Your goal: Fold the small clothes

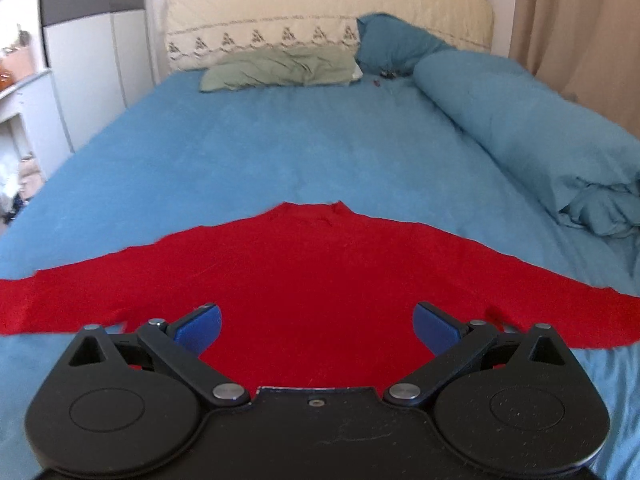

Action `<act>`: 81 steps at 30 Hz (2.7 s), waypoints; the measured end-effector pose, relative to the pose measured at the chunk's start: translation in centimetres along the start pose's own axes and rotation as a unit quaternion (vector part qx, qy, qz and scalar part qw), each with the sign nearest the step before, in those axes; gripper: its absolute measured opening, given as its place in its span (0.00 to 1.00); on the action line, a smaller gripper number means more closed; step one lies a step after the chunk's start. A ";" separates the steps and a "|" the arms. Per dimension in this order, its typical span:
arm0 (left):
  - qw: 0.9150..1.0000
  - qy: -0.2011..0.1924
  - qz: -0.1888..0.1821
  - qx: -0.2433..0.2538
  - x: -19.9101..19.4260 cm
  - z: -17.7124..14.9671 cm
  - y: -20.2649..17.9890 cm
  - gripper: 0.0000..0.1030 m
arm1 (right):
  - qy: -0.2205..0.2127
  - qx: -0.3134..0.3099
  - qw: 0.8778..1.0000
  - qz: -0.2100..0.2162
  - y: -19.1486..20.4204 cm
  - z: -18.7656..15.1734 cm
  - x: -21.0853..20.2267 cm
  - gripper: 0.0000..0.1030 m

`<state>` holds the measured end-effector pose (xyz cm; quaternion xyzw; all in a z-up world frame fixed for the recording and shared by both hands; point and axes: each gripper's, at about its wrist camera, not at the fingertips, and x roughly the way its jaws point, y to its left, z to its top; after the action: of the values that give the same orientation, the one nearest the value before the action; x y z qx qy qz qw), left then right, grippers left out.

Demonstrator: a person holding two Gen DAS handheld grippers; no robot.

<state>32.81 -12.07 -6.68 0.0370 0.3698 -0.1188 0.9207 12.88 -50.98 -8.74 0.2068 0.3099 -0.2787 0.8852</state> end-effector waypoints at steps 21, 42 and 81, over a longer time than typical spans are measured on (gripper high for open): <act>0.995 0.087 -0.035 0.027 20.9 1.3 -6.8 1.00 | -0.046 0.145 0.988 -0.028 -7.2 -0.5 16.7 0.61; 0.999 0.036 0.010 0.009 17.7 4.4 3.2 1.00 | -0.118 -0.102 0.965 0.213 23.2 5.2 12.0 0.19; 0.981 0.030 -0.073 0.179 18.2 0.0 -2.7 0.59 | 0.013 -0.201 0.959 0.201 22.4 -9.6 9.8 0.86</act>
<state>44.89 -18.15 -19.18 0.1774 0.3718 -0.2485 0.8767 29.02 -32.36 -17.84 0.0864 0.3233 -0.0237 0.9420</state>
